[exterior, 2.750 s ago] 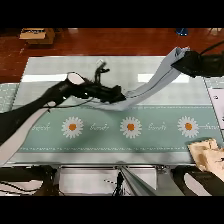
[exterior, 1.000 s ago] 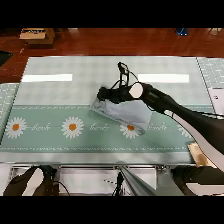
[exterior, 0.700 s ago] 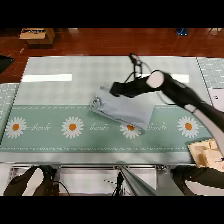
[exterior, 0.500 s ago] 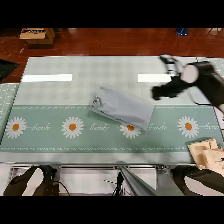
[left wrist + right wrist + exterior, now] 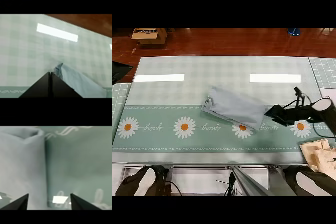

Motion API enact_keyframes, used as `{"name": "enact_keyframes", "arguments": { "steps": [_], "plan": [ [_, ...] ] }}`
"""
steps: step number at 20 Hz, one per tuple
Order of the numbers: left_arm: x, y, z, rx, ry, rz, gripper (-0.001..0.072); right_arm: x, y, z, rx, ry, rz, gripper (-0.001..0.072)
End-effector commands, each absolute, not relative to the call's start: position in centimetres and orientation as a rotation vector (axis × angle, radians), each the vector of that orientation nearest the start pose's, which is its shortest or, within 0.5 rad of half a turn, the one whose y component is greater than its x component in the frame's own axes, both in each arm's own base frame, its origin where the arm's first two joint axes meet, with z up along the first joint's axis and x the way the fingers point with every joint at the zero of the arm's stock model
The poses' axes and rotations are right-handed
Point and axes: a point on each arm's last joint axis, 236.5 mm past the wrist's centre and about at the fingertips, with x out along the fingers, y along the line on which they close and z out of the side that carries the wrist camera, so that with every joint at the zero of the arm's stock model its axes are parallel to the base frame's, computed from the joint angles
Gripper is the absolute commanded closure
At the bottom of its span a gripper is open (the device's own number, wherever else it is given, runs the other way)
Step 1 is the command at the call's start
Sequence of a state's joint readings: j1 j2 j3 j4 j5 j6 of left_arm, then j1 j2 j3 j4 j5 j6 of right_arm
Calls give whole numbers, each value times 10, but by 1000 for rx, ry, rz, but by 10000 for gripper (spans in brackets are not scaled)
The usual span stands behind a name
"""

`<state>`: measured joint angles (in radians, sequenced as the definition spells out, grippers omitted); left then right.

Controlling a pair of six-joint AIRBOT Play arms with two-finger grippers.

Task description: Fold the shirts.

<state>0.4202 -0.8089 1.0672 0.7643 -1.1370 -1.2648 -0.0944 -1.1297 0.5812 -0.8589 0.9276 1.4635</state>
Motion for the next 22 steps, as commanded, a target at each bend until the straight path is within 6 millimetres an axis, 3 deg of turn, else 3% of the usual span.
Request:
{"name": "enact_keyframes", "arguments": {
  "steps": [1,3,4,5,6,7,10,12,14,15,17,19,22],
  "plan": [
    [351,-12,207,-494,630,-248,681,299,130,-104,868,1298,60,116],
    [351,-12,207,-494,630,-249,681,303,157,-116,926,1303,54,141],
    [351,-12,207,-494,630,-248,682,307,170,-115,955,1286,74,345],
    [351,-12,207,-493,630,-248,682,314,181,-106,966,1260,126,635],
    [351,-12,207,-493,630,-248,681,321,188,-92,951,1232,197,680],
    [351,-12,207,-492,630,-248,682,328,193,-69,909,1199,285,681],
    [353,-11,205,-471,628,-253,682,343,183,20,793,1070,464,681],
    [357,-10,197,-484,648,-252,681,343,152,81,744,985,447,681],
    [361,-8,185,-503,678,-250,681,335,100,126,657,915,324,681],
    [362,-7,180,-511,691,-248,681,326,61,138,608,901,197,681],
    [366,-5,174,-521,701,-242,681,294,-15,151,523,906,-70,682],
    [377,4,171,-532,683,-214,682,242,-76,151,449,982,-307,682],
    [393,15,155,-559,691,-181,682,153,-133,134,399,1192,-602,683]
  ]
}}
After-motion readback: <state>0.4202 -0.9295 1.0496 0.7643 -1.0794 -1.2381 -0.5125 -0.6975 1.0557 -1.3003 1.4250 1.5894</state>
